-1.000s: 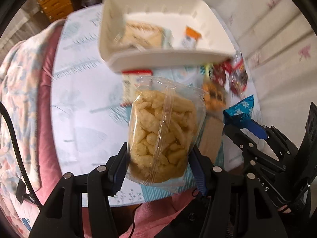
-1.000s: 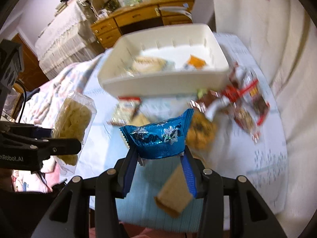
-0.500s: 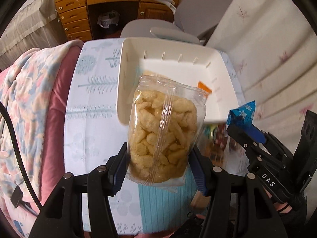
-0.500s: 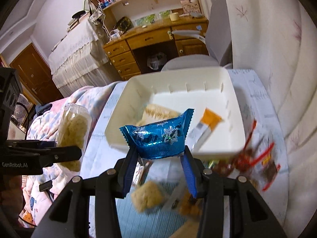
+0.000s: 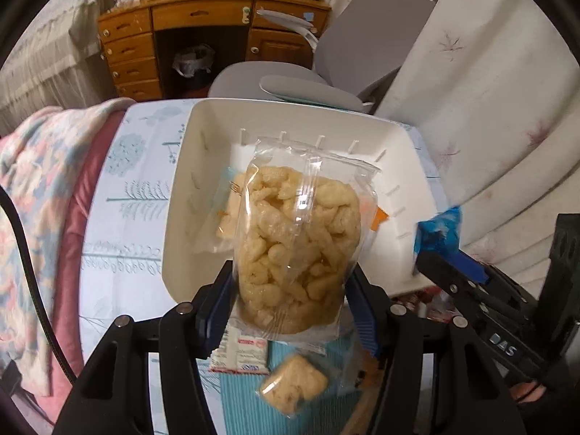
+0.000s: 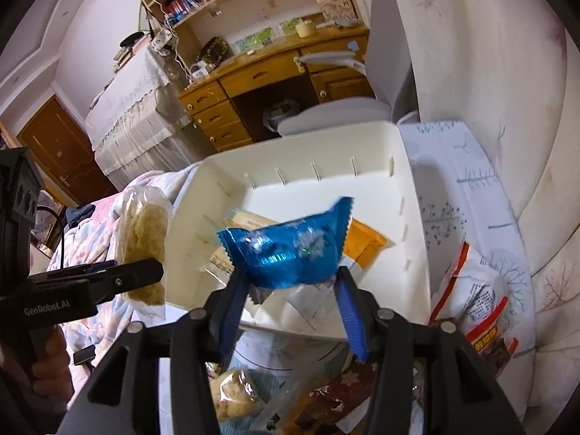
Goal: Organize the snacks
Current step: 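Lower the puffed-snack bag into the tray with the left tool while the right drops the blue snack, then move both open tools back over the remaining snacks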
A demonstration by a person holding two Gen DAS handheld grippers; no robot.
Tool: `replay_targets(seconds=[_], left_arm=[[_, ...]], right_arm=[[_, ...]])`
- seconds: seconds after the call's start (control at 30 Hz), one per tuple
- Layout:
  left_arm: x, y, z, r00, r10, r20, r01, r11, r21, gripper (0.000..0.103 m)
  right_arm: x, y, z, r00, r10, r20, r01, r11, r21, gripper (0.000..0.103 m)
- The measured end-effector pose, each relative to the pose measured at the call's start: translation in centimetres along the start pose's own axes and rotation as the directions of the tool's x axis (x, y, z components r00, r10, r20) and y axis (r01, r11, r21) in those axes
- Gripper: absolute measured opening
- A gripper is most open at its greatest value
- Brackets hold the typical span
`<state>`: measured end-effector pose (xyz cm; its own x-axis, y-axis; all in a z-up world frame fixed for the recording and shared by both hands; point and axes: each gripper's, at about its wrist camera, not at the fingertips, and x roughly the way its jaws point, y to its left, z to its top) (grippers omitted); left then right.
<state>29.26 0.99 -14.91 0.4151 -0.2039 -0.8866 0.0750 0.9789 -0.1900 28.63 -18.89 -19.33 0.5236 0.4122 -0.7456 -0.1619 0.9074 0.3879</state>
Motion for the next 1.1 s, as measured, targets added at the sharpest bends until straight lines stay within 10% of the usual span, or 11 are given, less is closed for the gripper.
replay_targets(seconds=[0.2,1.1], left_arm=[[-0.5,-0.1,-0.1,1.0,-0.008,0.018,0.009,1.0,-0.014,0.08],[-10.0,2.8,-10.9,0.997,-0.066,0.038,0.06,0.989,0.134,0.081]], right_arm=[[0.0,-0.5,-0.5,1.0,0.011,-0.023,-0.01,0.999,0.045,0.065],[-8.8,4.1,-11.6,0.991,-0.135,0.025,0.124,0.958,0.258,0.077]])
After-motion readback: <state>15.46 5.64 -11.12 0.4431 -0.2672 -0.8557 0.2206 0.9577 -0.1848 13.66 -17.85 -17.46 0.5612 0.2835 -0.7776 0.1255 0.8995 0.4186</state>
